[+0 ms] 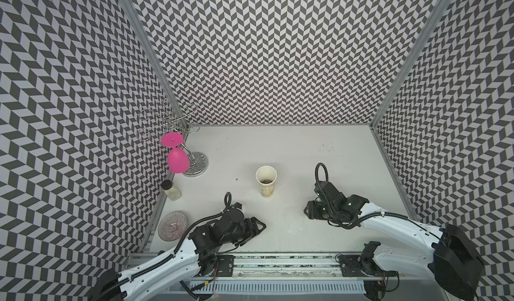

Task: Put the leak-proof paper on the milk tea cups
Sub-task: Pick up the leak-proof paper from the center of the board.

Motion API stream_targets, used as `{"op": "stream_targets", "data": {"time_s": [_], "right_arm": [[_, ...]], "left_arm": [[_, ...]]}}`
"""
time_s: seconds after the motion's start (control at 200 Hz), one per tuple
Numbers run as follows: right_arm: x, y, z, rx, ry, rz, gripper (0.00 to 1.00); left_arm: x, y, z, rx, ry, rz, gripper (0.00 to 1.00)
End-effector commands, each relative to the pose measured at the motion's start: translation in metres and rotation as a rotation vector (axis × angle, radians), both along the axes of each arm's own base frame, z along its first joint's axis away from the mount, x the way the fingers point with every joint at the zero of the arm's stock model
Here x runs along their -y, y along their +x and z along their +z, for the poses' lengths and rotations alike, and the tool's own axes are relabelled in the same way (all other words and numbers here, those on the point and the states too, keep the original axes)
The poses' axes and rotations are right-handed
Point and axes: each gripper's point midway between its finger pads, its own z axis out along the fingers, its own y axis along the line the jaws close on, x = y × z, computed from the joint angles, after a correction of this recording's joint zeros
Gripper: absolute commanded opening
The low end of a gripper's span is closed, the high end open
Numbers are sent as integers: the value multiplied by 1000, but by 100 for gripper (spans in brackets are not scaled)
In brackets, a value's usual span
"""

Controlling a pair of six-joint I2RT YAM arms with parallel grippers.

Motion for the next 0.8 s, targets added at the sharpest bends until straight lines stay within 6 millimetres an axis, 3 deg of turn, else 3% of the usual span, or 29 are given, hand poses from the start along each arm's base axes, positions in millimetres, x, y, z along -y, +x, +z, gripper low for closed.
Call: {"op": "stream_targets", "data": {"time_s": [0.0, 0.105, 0.371, 0.491, 0.581, 0.681, 0.796], "right_arm": [[-18, 17, 1, 32, 91, 3, 56], [-27, 13, -15, -6, 112, 41, 56], [-69, -21, -23, -72, 224, 191, 55], [-86, -30, -8, -63, 322, 253, 55], [-74, -21, 6, -16, 339, 201, 55], [-47, -13, 0, 2, 348, 90, 55], [-47, -16, -8, -6, 401, 77, 54]], "left_arm": [[15, 20, 17, 67, -82, 63, 74], [15, 21, 7, 61, -76, 64, 74], [12, 19, -2, 50, -73, 74, 75], [7, 18, -5, 46, -61, 89, 74], [6, 18, -7, 44, -67, 98, 74], [7, 18, -8, 43, -75, 93, 73], [11, 20, -8, 51, -76, 82, 71]]}}
